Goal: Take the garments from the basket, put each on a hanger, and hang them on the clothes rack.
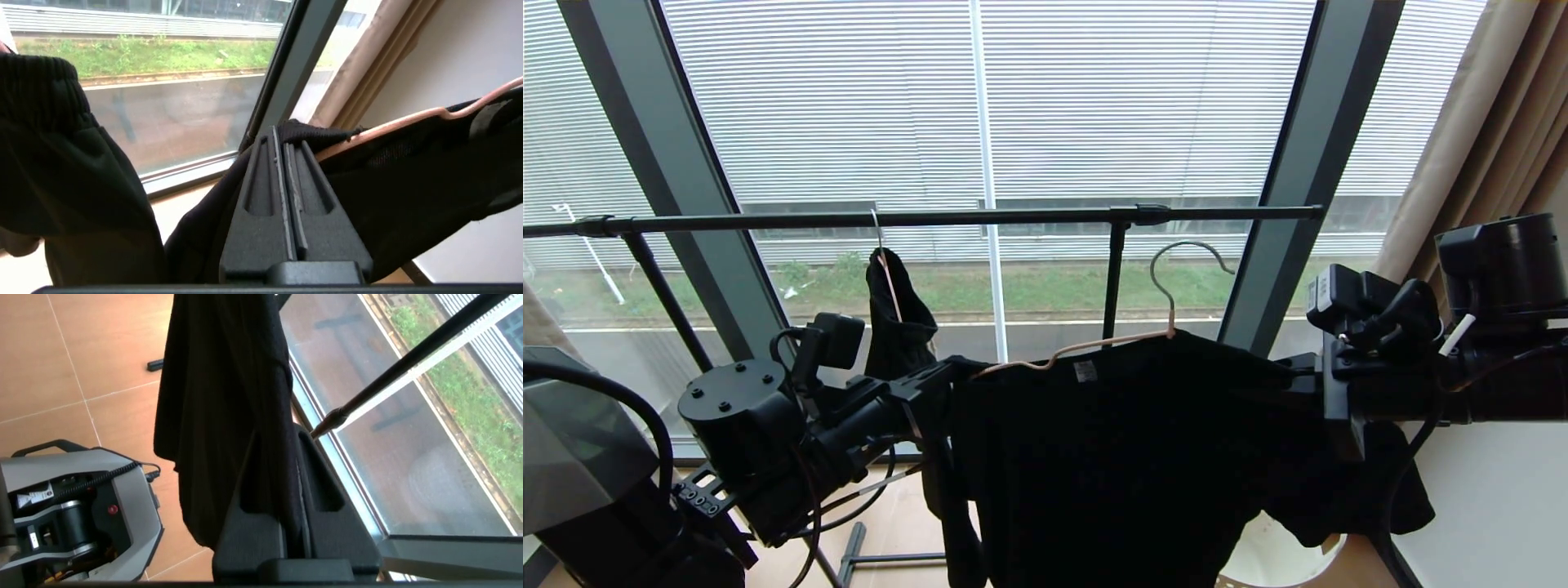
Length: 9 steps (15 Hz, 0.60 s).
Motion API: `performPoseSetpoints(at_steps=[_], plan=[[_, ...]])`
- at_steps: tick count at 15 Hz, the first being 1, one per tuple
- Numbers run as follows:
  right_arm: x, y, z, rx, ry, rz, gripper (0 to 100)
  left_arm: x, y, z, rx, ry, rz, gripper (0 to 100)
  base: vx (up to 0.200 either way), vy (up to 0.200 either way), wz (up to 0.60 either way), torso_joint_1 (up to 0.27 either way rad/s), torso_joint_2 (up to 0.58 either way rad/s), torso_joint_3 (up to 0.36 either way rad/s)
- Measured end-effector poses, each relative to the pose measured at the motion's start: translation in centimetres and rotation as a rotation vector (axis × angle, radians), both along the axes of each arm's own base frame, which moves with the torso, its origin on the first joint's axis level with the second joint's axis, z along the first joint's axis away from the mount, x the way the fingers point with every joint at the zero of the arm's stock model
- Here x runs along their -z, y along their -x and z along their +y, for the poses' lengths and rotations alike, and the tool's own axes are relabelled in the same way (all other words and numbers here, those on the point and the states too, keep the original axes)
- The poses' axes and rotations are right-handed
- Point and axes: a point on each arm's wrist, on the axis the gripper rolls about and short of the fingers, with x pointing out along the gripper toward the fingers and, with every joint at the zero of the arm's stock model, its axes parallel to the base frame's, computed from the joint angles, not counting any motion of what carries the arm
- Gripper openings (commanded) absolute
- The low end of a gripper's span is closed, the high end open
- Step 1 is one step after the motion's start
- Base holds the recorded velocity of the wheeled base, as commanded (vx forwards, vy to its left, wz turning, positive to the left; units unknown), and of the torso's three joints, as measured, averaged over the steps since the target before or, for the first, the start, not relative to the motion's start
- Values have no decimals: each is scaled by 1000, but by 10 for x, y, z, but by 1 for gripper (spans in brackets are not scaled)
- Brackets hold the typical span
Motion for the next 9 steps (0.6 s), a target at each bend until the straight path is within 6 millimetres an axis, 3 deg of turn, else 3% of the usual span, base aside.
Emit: performPoseSetpoints(at_steps=[6,9], plan=[[7,-10,14,10,21,-18,0,-12,17,-17,74,5,-10,0,0,0,0,0,0,0],[17,-10,20,-6,13,-6,0,-7,25,-29,100,-39,71,0,0,0,0,0,0,0]])
